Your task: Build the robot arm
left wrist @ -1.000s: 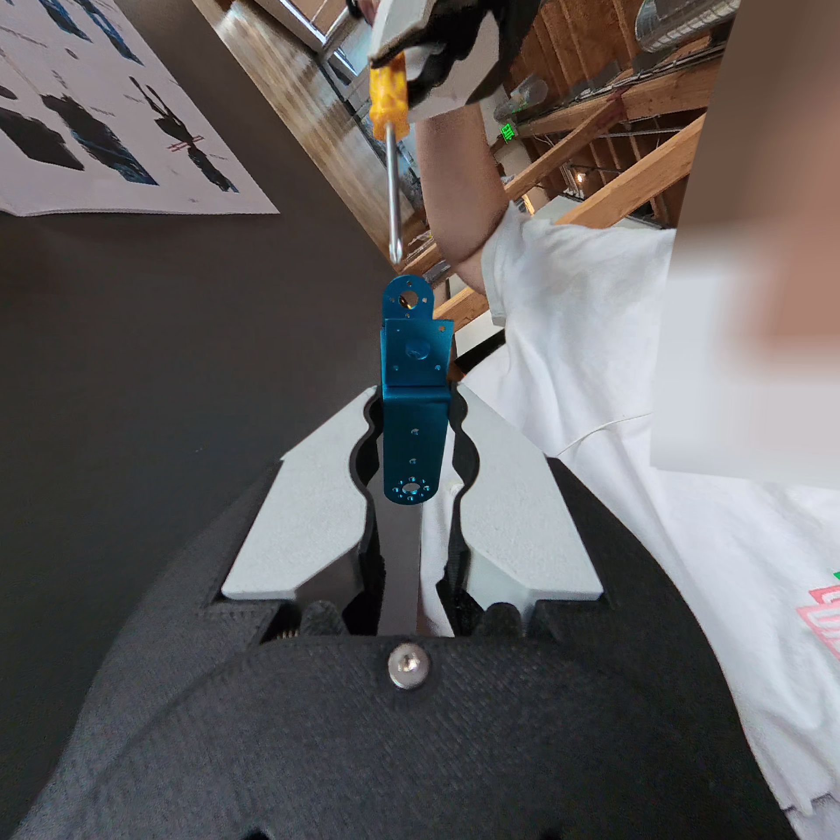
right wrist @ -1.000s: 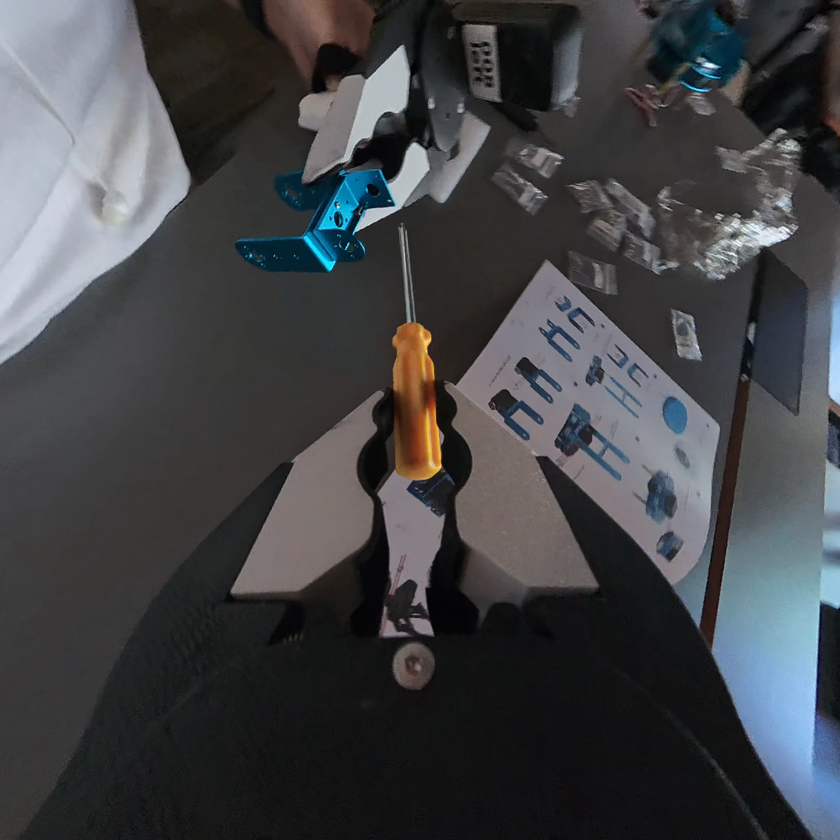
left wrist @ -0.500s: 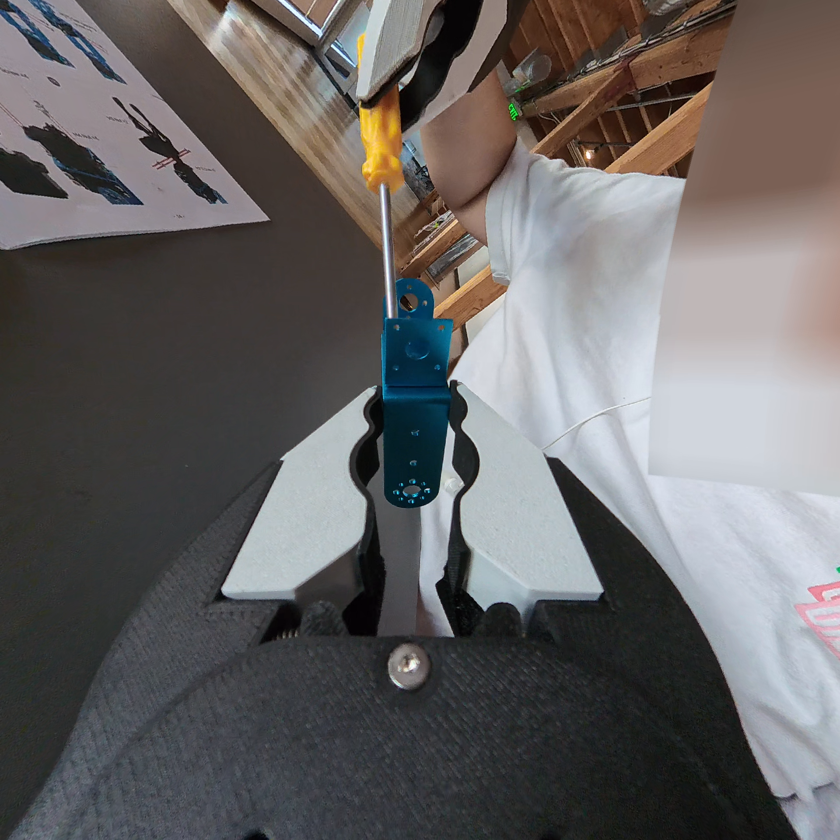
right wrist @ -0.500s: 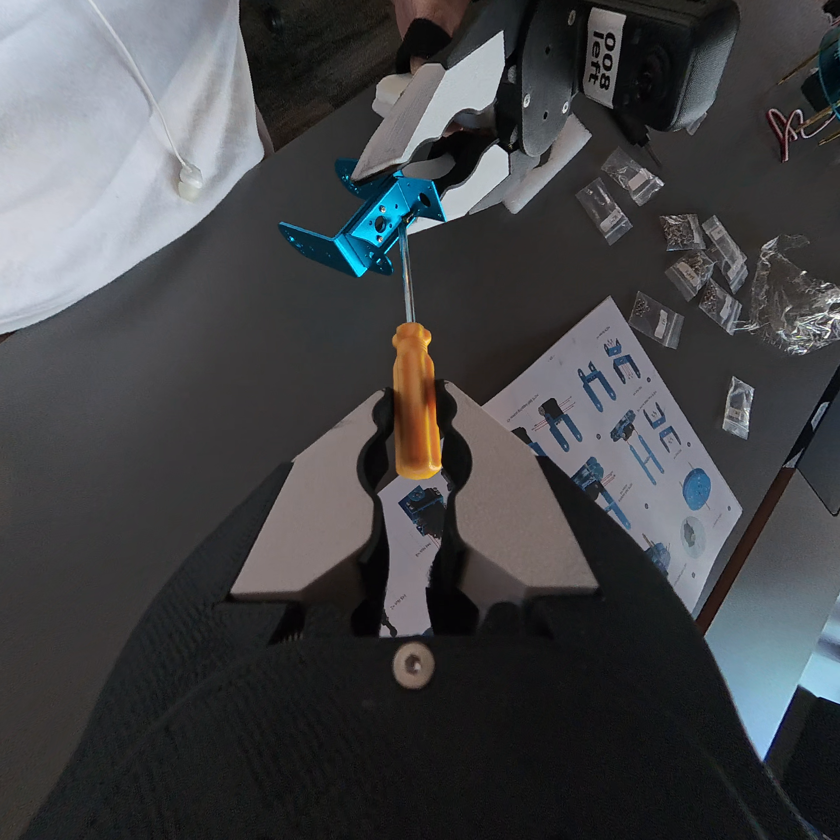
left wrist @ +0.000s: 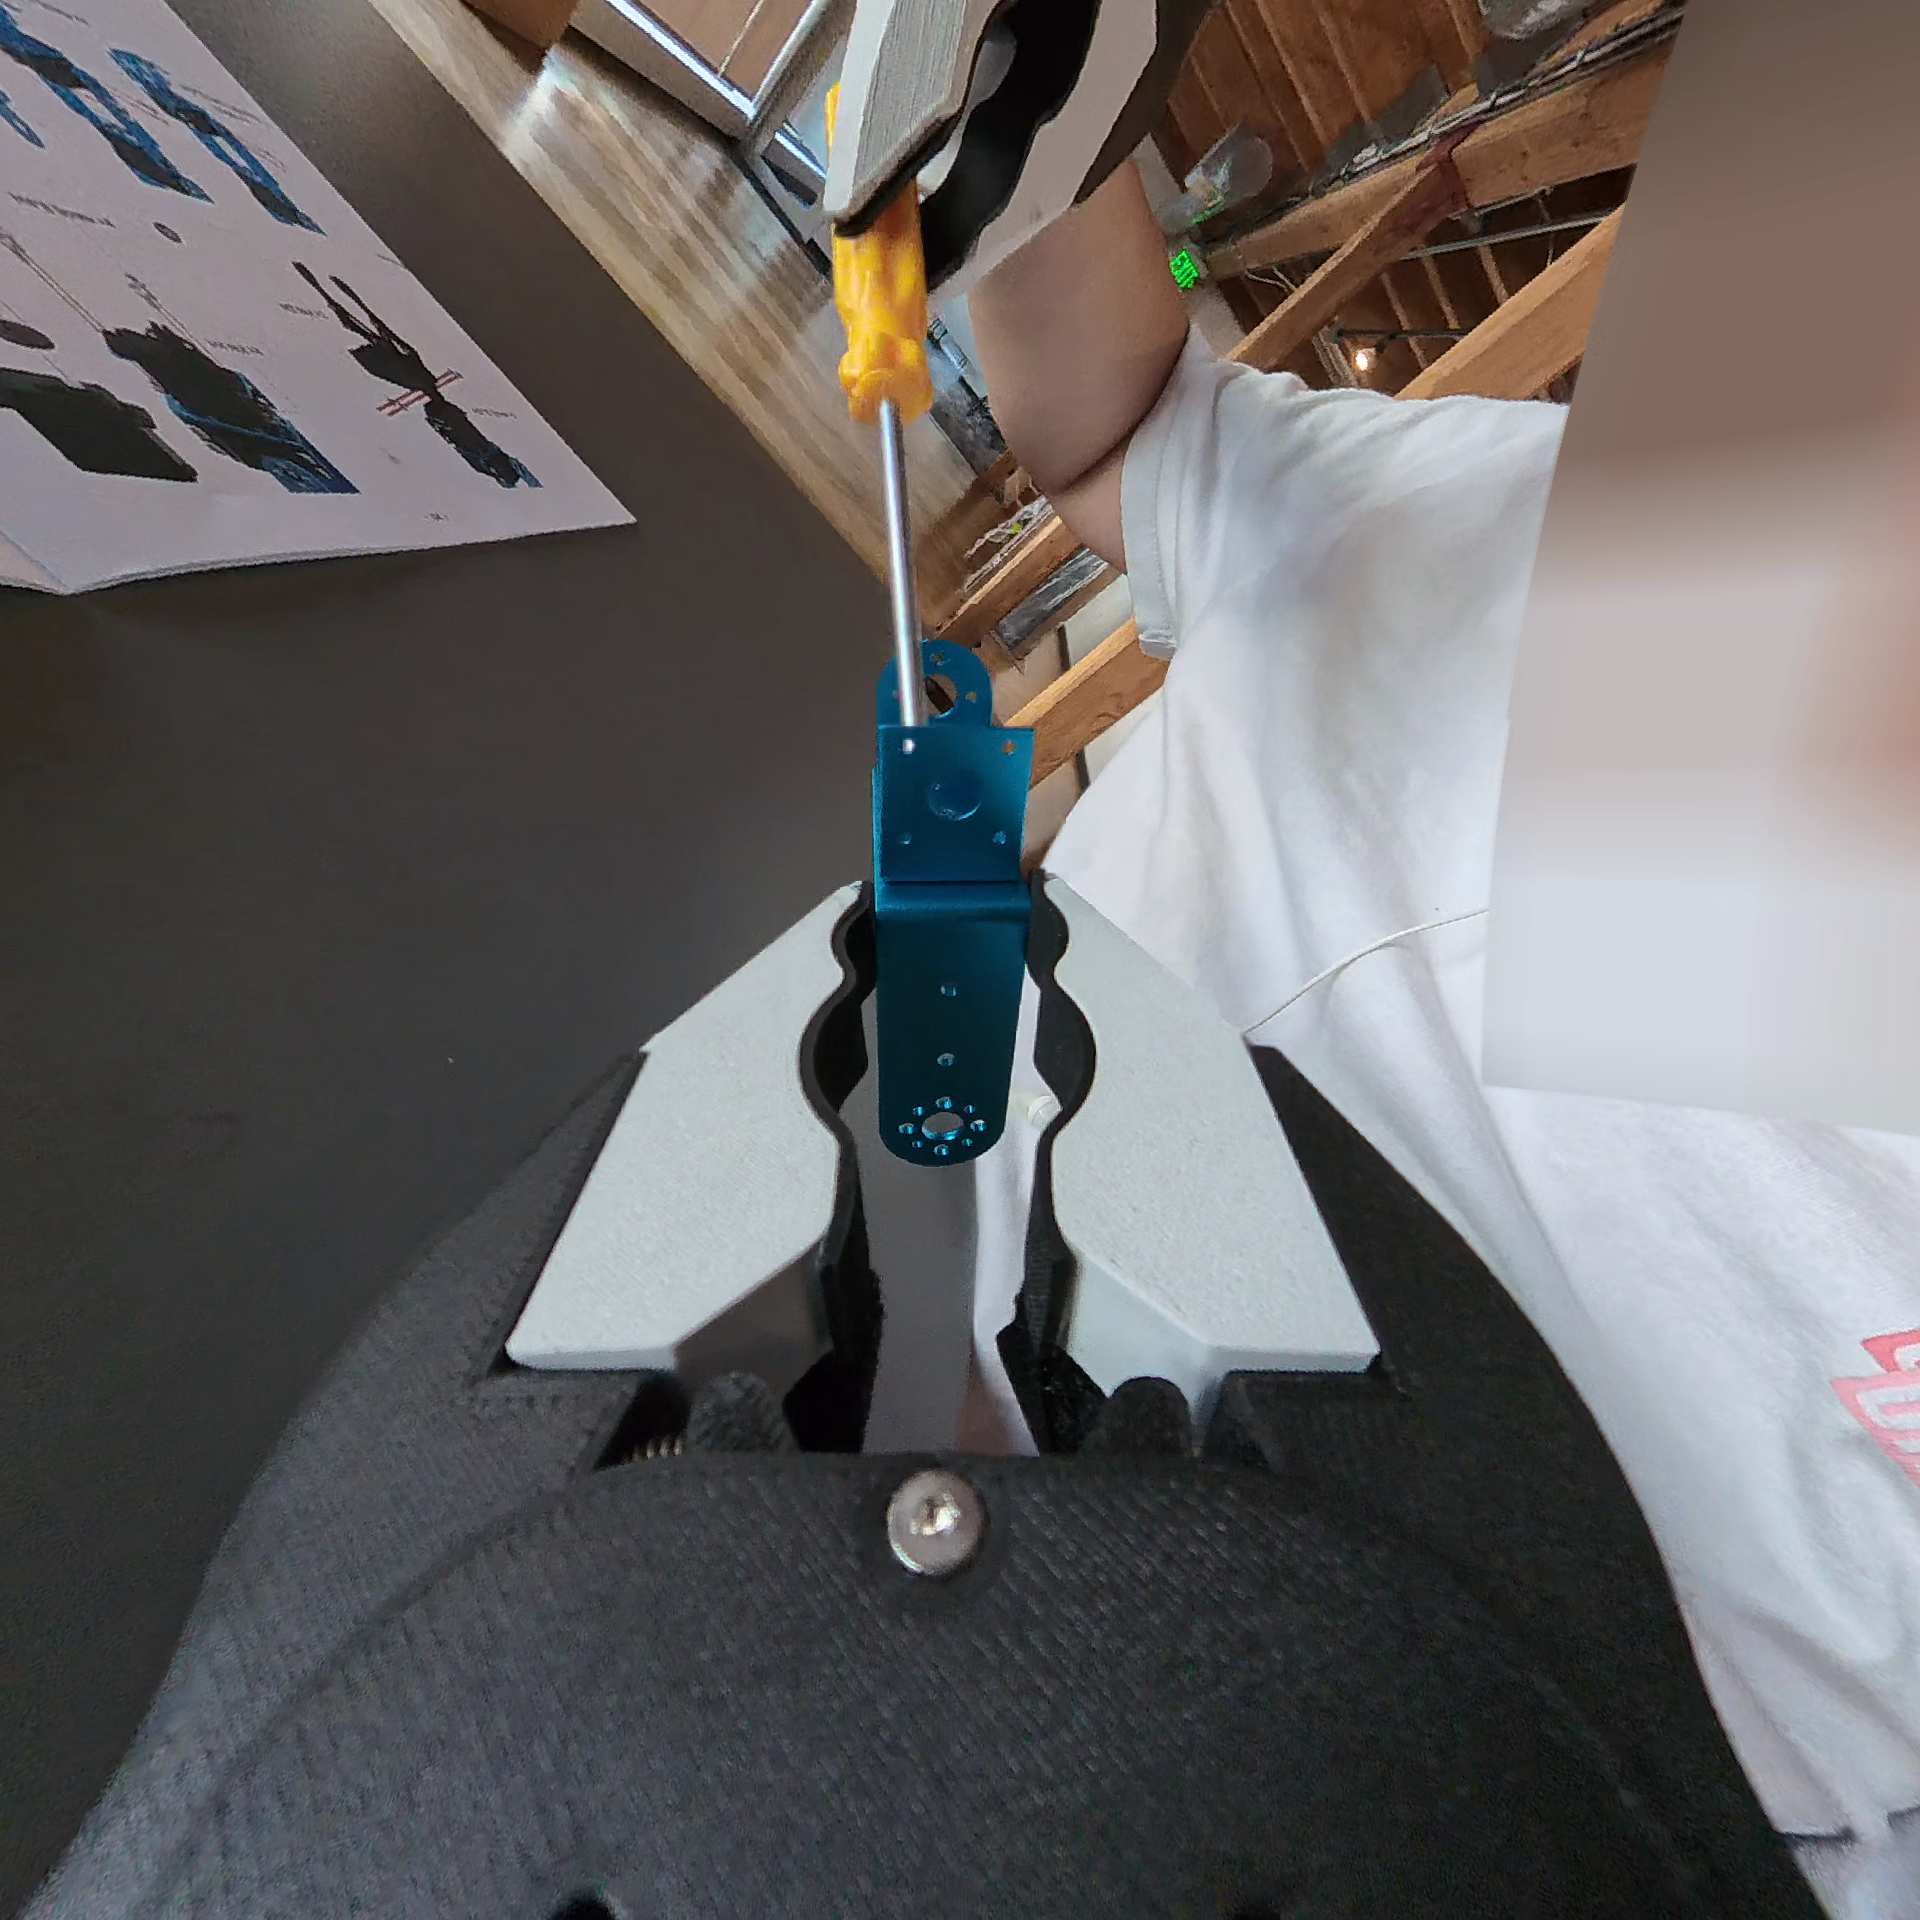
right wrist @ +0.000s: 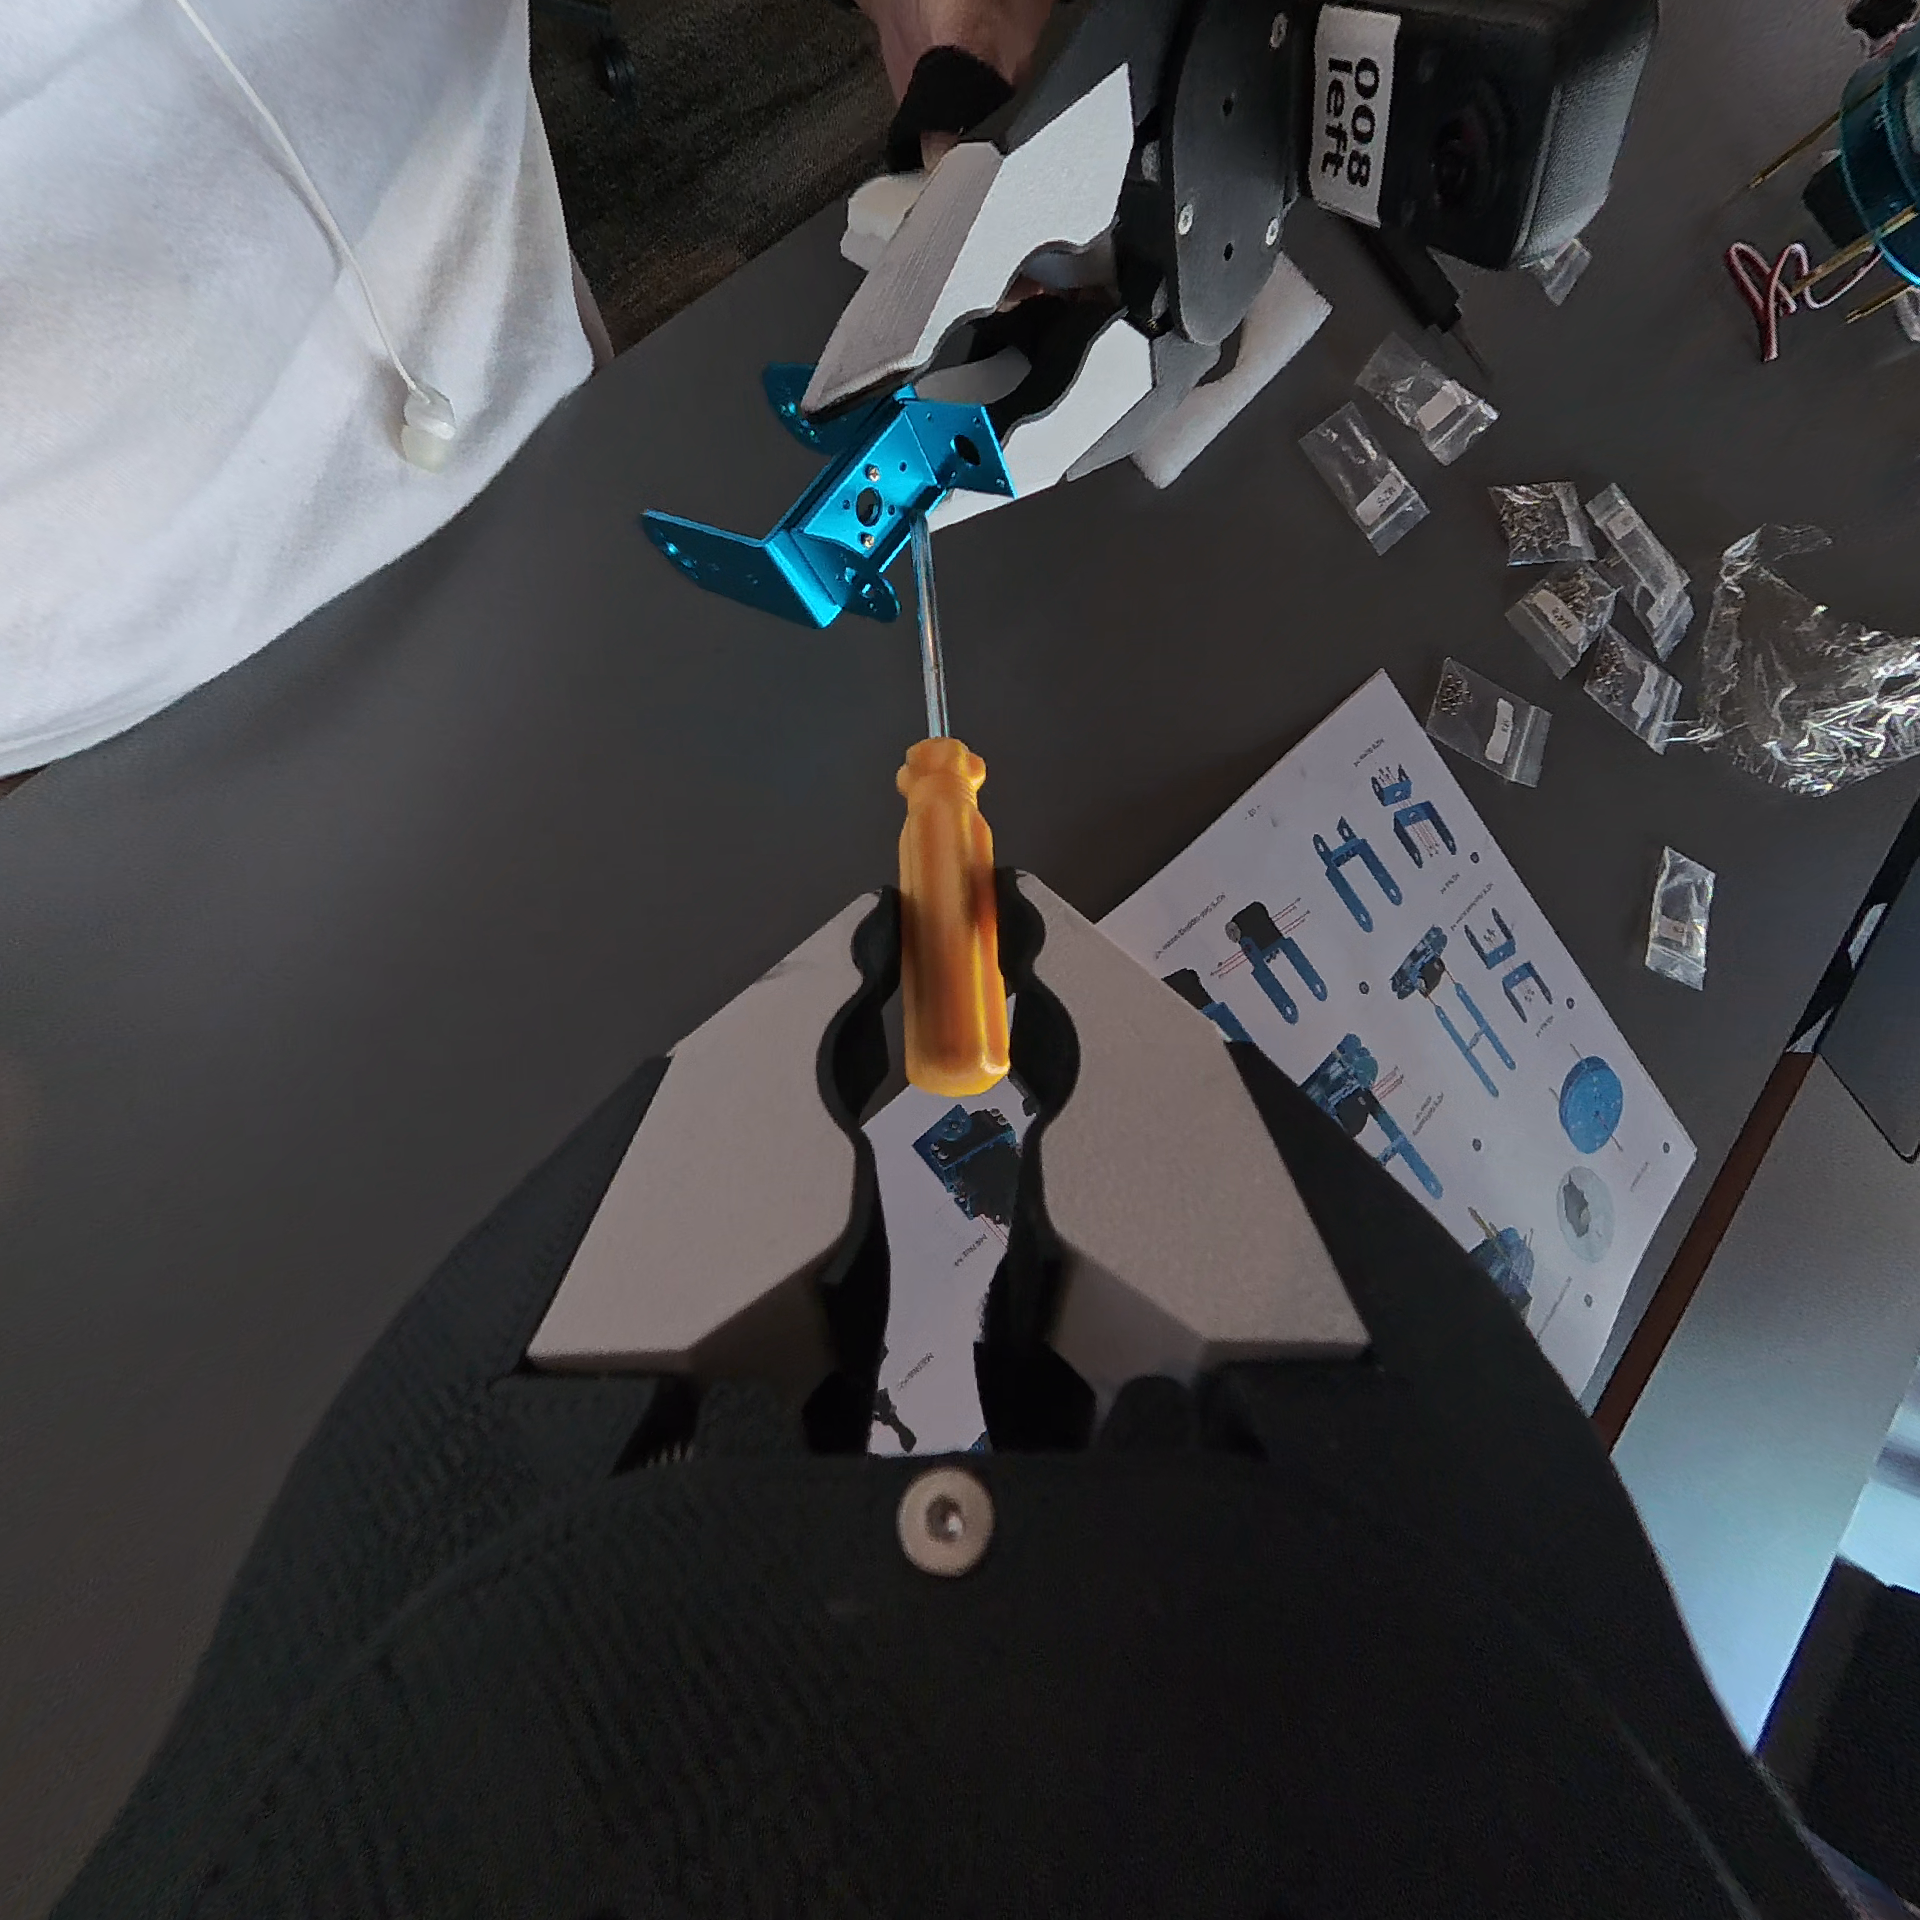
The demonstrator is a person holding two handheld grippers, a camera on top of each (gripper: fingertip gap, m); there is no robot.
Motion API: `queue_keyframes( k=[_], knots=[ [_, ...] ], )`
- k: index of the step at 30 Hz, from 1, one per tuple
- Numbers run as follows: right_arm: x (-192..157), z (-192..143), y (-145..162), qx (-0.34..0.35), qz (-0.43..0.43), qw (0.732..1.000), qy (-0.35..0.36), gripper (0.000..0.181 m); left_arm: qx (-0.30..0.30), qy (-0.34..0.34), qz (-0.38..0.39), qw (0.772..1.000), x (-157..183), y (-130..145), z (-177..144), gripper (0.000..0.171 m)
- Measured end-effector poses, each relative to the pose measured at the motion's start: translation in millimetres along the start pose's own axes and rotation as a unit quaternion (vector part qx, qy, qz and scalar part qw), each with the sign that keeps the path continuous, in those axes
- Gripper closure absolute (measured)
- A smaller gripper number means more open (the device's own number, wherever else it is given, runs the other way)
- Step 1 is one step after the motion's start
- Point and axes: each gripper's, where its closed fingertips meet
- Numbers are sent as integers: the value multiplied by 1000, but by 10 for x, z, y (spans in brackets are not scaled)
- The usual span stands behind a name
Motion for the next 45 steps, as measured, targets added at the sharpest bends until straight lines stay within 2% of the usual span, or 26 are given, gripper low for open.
queue_keyframes(
  k=[7,17,30,37,45],
  knots=[
    [-20,-120,-139,18,32,999,-31,164,-2,-36,99,994,-38,-38,-32,145],
    [19,-139,-138,-20,25,998,-51,164,-7,-72,201,977,-41,-50,-44,145],
    [26,-80,-123,-45,17,996,-73,164,0,-79,224,971,-52,-52,-38,145],
    [68,-112,-177,-40,11,997,-62,164,6,-114,301,947,-14,-175,-66,145],
    [153,-193,-288,-37,-2,998,-48,164,16,-112,327,938,73,-228,-64,145]
  ],
)
Point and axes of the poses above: each gripper's, where its closed fingertips meet, z out along the fingers, y out of its underside, x = y × z across the jaws, and after that the axes turned 15 degrees about x, right-handed
